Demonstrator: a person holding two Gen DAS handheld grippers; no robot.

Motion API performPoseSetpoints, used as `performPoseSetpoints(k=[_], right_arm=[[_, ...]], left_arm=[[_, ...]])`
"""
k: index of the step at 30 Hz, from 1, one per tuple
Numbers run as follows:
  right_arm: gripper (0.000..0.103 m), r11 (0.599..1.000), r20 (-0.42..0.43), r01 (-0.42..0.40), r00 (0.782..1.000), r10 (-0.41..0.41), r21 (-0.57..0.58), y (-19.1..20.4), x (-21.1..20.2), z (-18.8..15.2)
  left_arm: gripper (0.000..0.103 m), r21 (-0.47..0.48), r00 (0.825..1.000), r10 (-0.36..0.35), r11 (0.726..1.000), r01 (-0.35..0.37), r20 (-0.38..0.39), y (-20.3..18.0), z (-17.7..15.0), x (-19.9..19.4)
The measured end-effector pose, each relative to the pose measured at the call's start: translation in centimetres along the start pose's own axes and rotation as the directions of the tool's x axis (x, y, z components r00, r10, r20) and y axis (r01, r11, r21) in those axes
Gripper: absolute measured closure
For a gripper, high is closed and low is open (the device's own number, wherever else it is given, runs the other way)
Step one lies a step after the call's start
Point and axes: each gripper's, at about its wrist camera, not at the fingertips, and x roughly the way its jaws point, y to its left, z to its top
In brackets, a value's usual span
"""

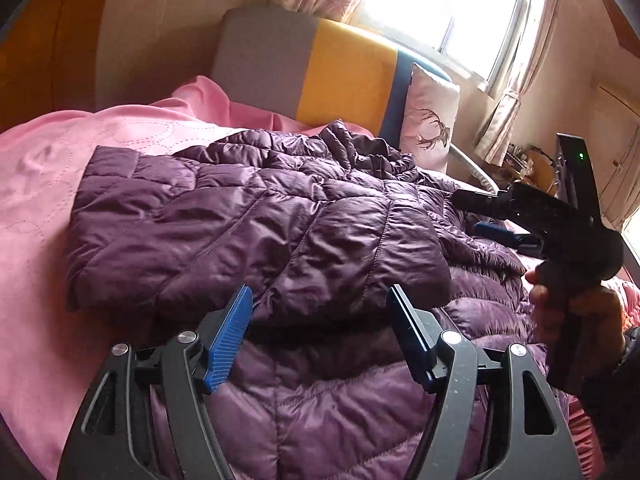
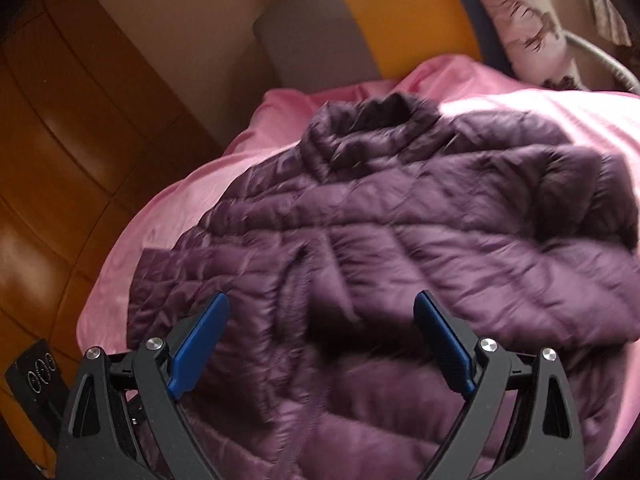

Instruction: Fold large clothes

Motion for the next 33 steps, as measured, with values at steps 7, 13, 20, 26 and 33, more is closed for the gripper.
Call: performPoseSetpoints(k=[7, 13, 20, 26, 33], right_arm=[[0.082, 0.996, -0.094, 0.027, 0.995, -0.034, -0.08, 3.8, 3.9, -1.8], [0.093, 0.964, 0.083, 0.075, 0.995, -0.056, -0.253, 8.8, -1.6, 0.9], [0.094, 0.967, 0.292, 0.162, 0.951, -0.1, -0.195, 8.2, -8.4, 5.2], [0.094, 0.97, 0.339, 0.235, 0.918, -0.204, -0.053, 2.6, -10.7, 7.3], [0.094, 0.936, 0.254, 0.337, 0.901, -0.352, 0.104, -5.9, -10.4, 5.9]], left_arm=[[0.035, -0.003, 0.999, -0.032, 0.999, 0.032, -0.034, 0.7, -1.8, -0.9], [0.034, -0.036, 0.996, -0.078, 0.996, 0.076, -0.048, 1.3, -1.3, -0.2], [0.029, -0.165, 0.998, -0.056, 0.985, 0.05, -0.035, 4.2, 2.1, 2.3], [0.029, -0.152, 0.999, -0.02, 0.988, 0.013, -0.044, 5.2, 4.1, 3.9], [0.029, -0.161, 0.996, -0.005, 0.987, -0.01, -0.094, 5.7, 4.1, 6.2]])
